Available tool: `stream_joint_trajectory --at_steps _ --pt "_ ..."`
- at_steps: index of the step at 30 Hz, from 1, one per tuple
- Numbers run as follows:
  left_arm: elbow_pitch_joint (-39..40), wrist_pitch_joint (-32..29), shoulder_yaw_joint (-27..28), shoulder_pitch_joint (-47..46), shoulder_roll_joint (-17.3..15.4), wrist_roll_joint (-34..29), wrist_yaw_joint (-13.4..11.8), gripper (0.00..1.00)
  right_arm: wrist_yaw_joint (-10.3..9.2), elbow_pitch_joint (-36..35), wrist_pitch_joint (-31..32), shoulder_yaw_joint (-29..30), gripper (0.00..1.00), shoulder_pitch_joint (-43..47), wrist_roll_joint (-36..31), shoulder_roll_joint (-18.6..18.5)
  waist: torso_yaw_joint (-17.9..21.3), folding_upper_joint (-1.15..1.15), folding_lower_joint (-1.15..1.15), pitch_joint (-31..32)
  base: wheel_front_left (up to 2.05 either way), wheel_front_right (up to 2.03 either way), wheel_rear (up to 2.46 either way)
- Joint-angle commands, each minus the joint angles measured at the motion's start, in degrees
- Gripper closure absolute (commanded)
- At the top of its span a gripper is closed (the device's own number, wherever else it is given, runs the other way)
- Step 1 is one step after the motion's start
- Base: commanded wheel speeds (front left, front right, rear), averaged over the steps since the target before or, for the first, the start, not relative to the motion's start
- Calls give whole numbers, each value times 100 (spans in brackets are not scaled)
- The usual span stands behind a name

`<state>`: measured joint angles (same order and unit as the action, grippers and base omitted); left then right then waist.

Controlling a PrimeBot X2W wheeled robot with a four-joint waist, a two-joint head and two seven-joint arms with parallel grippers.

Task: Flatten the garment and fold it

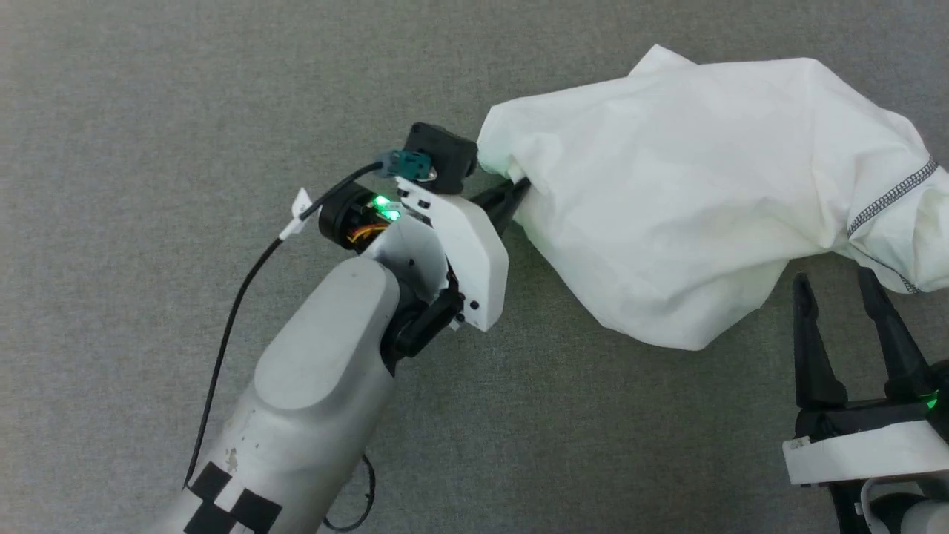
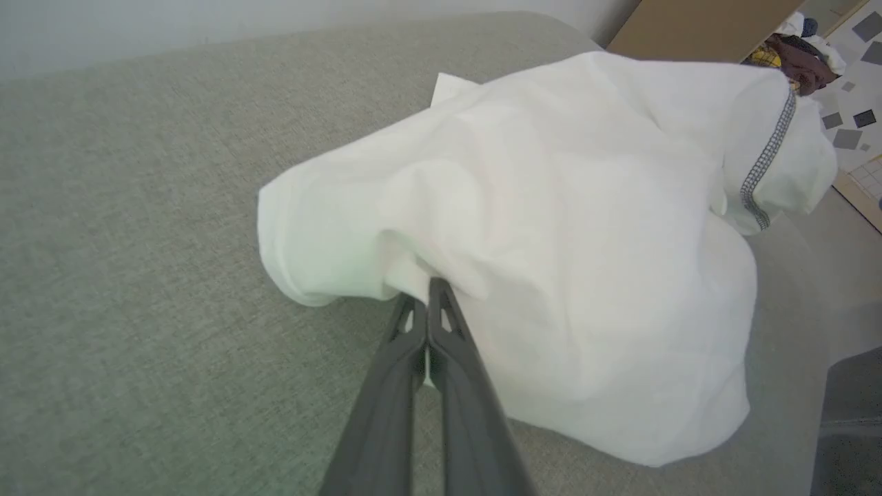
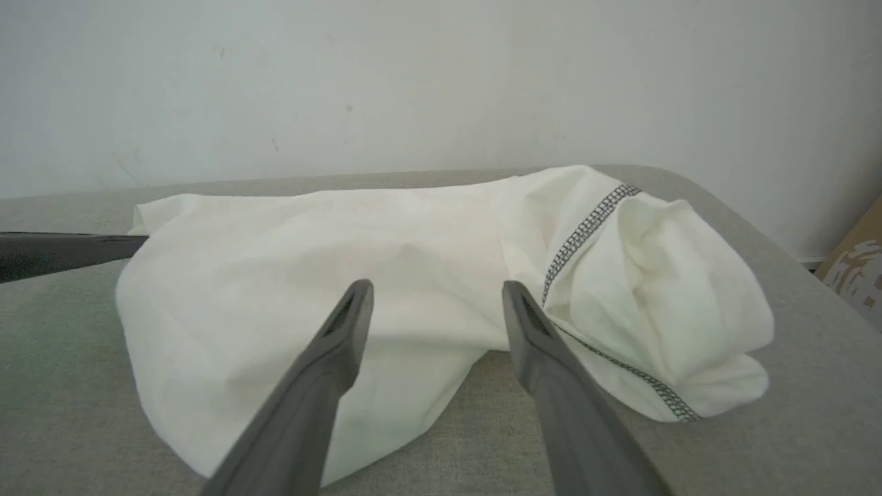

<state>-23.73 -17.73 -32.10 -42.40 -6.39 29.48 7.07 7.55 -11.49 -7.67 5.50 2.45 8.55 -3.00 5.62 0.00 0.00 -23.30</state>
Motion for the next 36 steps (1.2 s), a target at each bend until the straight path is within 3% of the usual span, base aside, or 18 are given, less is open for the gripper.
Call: stream_joint_trajectory --at_steps 1,4,12,17,23,35,36 --pt "74 162 98 -84 -5 56 -26 100 -6 26 -19 14 0 -12 7 13 -95 0 0 156 0 0 0" --pt "210 317 289 -220 -179 41 -99 100 -6 30 -3 22 0 -6 -4 13 -163 0 0 319 0 0 0" --pt "830 130 884 -944 -1198 -121 -219 100 -6 81 38 103 0 79 12 13 -305 0 0 686 0 0 0" --pt "1166 -73 1072 -1391 -1634 -262 -263 100 -6 132 16 87 0 88 55 13 -323 0 0 746 0 0 0" --pt "928 -158 1067 -1465 -2054 -536 -298 100 -6 177 -4 -14 0 30 76 13 -265 0 0 637 0 0 0" --pt "-115 198 1142 -892 -2098 -365 -380 100 -6 150 41 -89 0 -191 2 13 -51 0 0 107 0 0 0" --pt "-170 238 1154 -893 -2078 -345 -387 76 -6 143 46 -78 0 -202 -7 13 -53 0 0 81 0 0 0"
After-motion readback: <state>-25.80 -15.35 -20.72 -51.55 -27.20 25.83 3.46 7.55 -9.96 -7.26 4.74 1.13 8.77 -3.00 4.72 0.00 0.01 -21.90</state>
